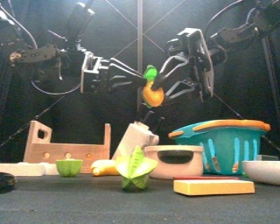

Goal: Remove corn husk

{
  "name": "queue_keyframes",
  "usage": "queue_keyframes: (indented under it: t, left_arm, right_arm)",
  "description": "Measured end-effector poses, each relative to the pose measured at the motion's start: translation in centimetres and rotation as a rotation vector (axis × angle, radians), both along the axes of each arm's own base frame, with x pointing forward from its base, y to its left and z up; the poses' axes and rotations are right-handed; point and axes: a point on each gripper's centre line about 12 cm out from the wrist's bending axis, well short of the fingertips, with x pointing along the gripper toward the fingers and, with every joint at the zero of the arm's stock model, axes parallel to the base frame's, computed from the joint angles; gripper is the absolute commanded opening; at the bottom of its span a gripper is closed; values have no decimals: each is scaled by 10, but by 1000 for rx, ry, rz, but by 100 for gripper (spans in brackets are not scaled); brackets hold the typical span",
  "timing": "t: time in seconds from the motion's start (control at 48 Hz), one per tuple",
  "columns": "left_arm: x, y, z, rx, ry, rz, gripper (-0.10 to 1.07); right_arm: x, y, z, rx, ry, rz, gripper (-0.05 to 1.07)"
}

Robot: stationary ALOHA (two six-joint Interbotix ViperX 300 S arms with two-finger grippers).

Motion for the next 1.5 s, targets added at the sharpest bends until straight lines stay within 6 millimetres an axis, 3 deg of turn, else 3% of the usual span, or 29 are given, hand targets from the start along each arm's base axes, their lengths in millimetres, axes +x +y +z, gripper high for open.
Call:
queue_keyframes:
  t: [0.562, 1.229, 1.5]
  left_arm:
    - [7, -1, 2, 73, -17, 4, 47]
    - [-2, 12, 3, 29, -67, 106, 46]
    - [-5, 27, 13, -87, -109, 233, 46]
  right_arm:
    - [1, 3, -2, 4, 4, 5, 60]
    - [-6, 2, -4, -26, 7, 21, 63]
    - [-40, -10, 29, 22, -302, -49, 78]
